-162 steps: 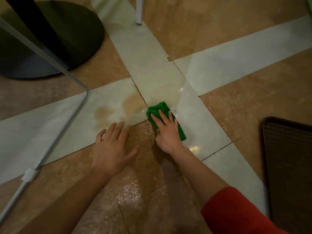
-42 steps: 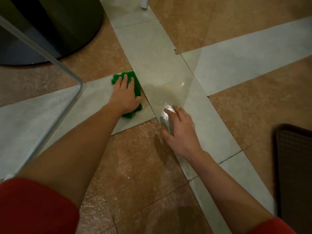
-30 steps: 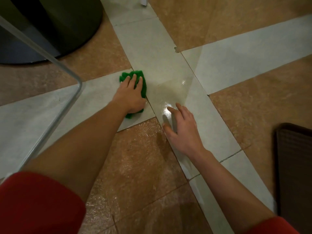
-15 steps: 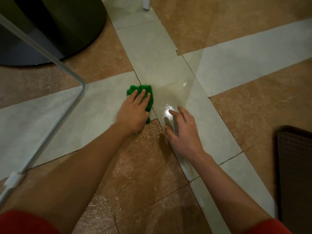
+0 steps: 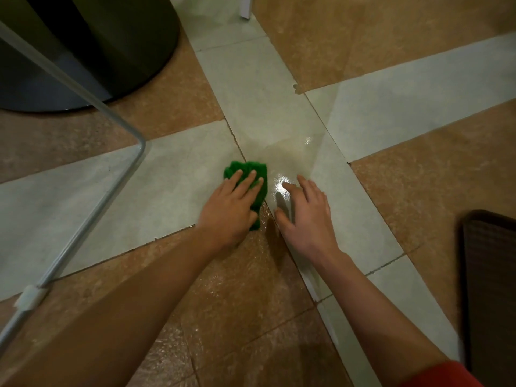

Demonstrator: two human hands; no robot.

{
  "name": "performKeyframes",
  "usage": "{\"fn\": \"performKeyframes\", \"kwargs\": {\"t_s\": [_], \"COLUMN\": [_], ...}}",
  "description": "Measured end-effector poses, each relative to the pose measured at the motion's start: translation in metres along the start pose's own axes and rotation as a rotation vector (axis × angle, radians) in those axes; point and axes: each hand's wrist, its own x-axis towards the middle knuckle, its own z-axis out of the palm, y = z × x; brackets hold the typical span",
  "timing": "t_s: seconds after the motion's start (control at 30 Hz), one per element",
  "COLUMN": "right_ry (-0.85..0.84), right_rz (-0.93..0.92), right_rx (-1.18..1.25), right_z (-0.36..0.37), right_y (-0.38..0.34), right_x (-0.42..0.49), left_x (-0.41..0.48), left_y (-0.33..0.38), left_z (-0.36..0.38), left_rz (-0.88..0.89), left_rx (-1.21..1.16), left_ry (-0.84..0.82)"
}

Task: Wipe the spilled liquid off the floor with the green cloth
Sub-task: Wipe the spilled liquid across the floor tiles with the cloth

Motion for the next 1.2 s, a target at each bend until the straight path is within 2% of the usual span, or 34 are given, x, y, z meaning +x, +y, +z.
{"fn": "performKeyframes", "kwargs": {"t_s": [0.07,0.23,0.37,0.43,0.6,0.73,0.9,1.0,1.2], "right_ry": [0.009,0.005,-0.009,-0.033,-0.066,-0.081,-0.091,-0.079,-0.065], "right_rz": [0.000,0.027,0.004,-0.019,0.027,0.026,0.027,0.021,0.012], "right_rx": [0.001,0.019,-0.003,-0.045,-0.089,-0.070,-0.041,-0.021,-0.038], "right_z": [-0.003,-0.005,0.000,-0.001,-0.012,-0.020,-0.024,-0.023,-0.022], "right_y": [0.001,0.003,-0.005,-0.006,0.003,0.007,0.015,0.014,0.009], "right_x": [0.001,0.001,0.008,0.013,0.024,0.016,0.001,-0.002,0.008], "left_x": [0.007,0.028,0.011,0.012,0.038,0.072,0.090,0.092,0.077], "left_y": [-0.009,0.010,0.008,-0.006,-0.037,-0.066,-0.052,-0.042,-0.026], "left_z": [0.000,-0.004,0.003,0.002,-0.009,-0.013,-0.015,-0.018,-0.009], "left_rz": [-0.009,-0.232,-0.056,-0.041,-0.293,-0.398,-0.543,-0.485,-0.169], "left_rx": [-0.006,-0.148,-0.073,-0.054,-0.145,-0.143,-0.200,-0.205,-0.135], "left_ry": [0.004,0.035,-0.006,0.005,0.097,0.064,0.108,0.106,0.078]}}
